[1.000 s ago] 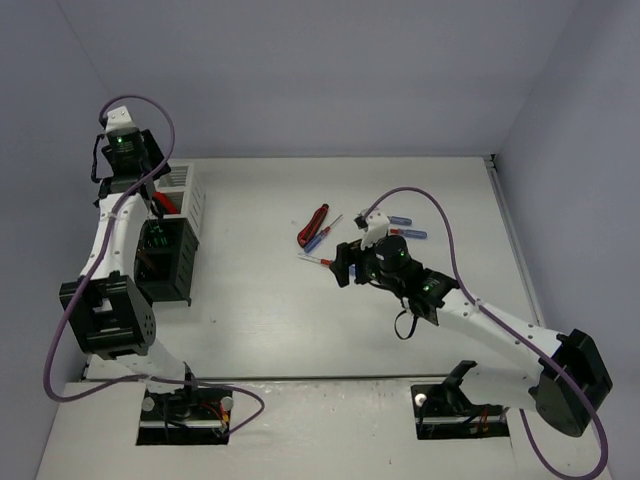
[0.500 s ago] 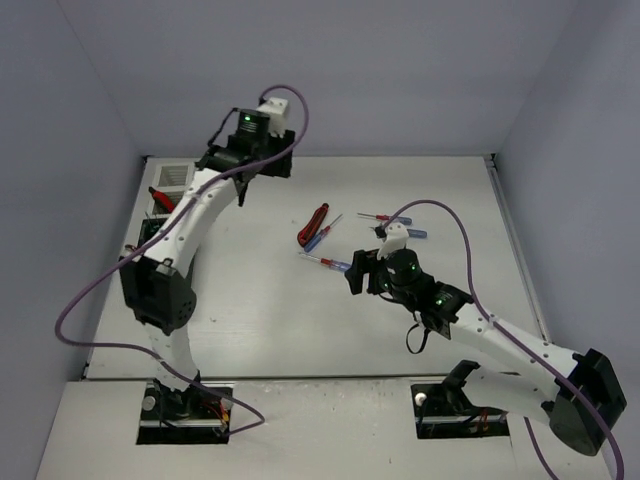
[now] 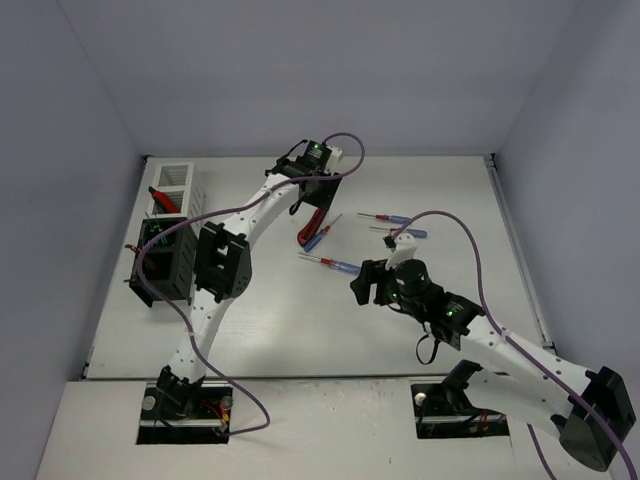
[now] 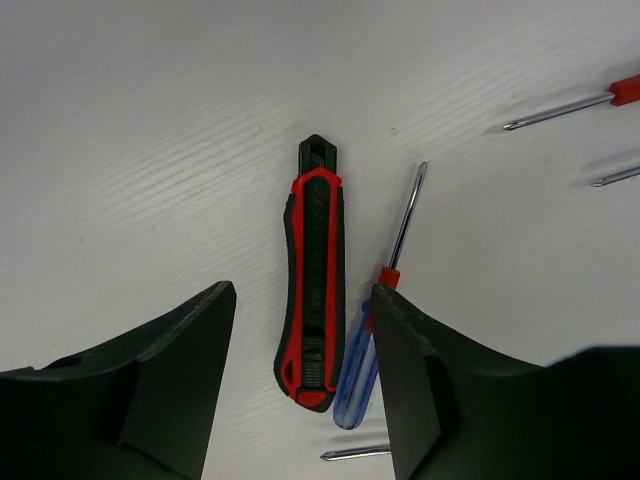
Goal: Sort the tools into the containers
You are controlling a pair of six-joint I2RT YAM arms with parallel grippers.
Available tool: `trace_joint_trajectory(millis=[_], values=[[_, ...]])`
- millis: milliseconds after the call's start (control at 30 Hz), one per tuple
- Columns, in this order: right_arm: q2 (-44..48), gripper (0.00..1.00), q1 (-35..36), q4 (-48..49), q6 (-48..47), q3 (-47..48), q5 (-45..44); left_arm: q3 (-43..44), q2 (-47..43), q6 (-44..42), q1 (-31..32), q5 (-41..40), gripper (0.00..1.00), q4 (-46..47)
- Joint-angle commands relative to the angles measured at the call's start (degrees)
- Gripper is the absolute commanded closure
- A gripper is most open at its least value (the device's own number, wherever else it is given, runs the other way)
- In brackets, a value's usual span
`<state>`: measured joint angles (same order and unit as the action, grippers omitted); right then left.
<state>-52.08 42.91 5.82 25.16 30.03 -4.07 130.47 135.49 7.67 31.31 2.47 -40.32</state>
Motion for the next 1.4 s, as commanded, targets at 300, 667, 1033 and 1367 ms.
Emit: trace_joint_trajectory(millis=[300, 667, 1033, 1367], values=[[0.5, 0.29, 0.94, 0.51, 1.82, -0.33, 2.4, 12.35, 9.07, 0.85, 0.33, -2.48, 0.47, 0.94], [-0.04, 0.29, 0.99, 0.29, 2.17, -0.5, 1.61, 13.14, 11.86, 1.86, 0.11, 0.26, 0.47, 0.86], [0.67, 0.29, 1.04, -0.11, 2.44, -0.67, 1.1, 11.4, 11.93, 3.67, -1.23, 3.73, 0.85, 0.86], [0.47, 0.29, 1.07, -0.35, 1.65, 0.15, 0.91, 1.66, -6.07, 4.04, -4.68, 2.36, 1.0, 7.55]])
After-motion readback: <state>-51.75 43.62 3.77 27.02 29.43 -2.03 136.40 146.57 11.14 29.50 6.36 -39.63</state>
